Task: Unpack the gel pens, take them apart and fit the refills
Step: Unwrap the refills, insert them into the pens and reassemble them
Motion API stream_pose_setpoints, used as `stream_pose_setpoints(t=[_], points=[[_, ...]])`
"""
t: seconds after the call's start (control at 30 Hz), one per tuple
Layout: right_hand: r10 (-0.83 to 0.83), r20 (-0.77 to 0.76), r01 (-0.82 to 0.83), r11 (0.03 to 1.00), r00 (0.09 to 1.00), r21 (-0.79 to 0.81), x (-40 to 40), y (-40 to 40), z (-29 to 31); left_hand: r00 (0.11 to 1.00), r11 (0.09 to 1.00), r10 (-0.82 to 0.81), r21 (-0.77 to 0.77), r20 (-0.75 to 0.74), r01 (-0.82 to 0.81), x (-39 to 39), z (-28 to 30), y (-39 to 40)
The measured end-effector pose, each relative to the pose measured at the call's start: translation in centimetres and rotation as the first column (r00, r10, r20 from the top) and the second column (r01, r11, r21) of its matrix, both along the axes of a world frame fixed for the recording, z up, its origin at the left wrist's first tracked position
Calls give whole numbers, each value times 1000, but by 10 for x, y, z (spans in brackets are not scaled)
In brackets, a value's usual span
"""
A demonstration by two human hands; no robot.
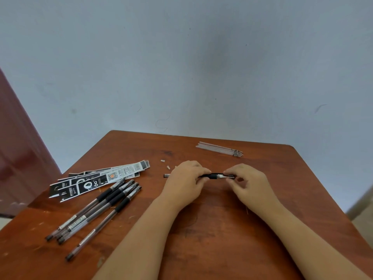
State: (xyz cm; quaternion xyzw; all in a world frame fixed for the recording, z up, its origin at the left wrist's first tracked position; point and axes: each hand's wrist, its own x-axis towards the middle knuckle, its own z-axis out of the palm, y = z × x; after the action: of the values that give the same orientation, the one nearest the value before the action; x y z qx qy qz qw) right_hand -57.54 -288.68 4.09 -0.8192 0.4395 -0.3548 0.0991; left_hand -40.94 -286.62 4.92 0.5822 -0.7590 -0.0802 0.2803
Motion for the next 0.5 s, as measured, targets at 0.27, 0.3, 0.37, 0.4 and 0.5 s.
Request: stream_pose_setpoints(t=[0.27,0.3,0.37,0.4,0.5], points=[[115,71,-126,976,991,177,-17,1,14,990,995,-90,27,-107,94,0,12,11],[120,99,-137,973,988,188,-17,1,14,988,995,-95,27,-119,99,0,12,12],[128,141,-156,965,982,209,-18,2,14,987,993,-101,39,-128,107,0,13,13],[134,153,-165,963,979,213,-18,2,14,985,992,-106,48,-139,113,0,13,13],[151,158,-180,964,976,195,-16,3,13,981,990,-104,73,-164,118,1,12,14]])
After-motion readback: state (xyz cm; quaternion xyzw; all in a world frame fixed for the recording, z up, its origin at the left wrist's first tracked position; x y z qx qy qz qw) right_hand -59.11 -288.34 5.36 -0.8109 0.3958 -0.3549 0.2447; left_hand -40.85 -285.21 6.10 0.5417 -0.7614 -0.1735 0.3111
